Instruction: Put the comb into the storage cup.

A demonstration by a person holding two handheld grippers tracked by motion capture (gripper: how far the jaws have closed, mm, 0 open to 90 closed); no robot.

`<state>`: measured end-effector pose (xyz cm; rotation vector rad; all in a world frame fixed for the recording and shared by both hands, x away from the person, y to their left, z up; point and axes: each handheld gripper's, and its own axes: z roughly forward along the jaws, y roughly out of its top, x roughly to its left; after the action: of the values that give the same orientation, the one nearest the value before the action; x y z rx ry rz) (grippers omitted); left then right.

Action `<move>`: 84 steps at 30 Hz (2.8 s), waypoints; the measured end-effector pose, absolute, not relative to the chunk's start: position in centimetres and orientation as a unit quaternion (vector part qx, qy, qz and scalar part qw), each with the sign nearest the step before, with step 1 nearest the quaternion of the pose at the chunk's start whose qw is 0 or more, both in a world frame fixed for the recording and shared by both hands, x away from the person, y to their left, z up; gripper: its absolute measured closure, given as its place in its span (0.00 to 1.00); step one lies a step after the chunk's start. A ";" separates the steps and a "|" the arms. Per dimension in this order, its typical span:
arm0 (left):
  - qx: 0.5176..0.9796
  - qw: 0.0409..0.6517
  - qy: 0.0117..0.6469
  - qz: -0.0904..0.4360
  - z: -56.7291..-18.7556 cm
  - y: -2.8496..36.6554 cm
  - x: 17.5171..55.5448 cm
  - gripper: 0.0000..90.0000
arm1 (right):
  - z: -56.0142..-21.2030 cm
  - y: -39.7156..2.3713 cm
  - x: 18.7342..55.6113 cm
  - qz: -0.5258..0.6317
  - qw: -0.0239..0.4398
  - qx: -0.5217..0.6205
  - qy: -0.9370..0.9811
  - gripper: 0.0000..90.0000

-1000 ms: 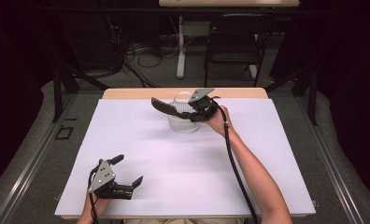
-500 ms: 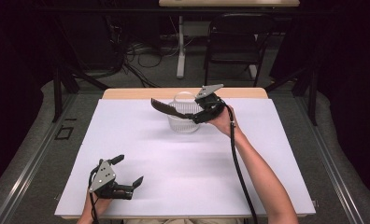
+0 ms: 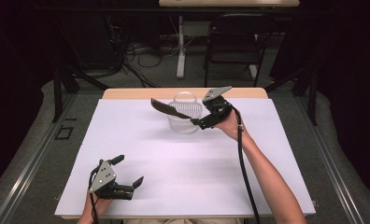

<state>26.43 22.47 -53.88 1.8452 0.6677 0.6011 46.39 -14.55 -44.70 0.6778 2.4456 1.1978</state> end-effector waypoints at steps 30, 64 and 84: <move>0.769 0.517 0.281 0.250 -53.9 22.4 26.5 0.00 | -45.8 -17.9 41.6 0.423 0.133 0.255 0.859 0.00; 0.769 0.517 0.279 0.250 -53.9 22.4 26.3 0.00 | -49.0 -20.3 36.9 0.411 0.116 0.280 0.860 0.00; 0.771 0.515 0.280 0.249 -54.0 22.4 26.3 0.00 | -49.7 -21.5 34.5 0.412 0.127 0.290 0.854 0.00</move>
<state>26.33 22.42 -53.95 1.8512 0.6730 0.5983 34.52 -21.50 -49.67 0.8430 2.4865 1.2002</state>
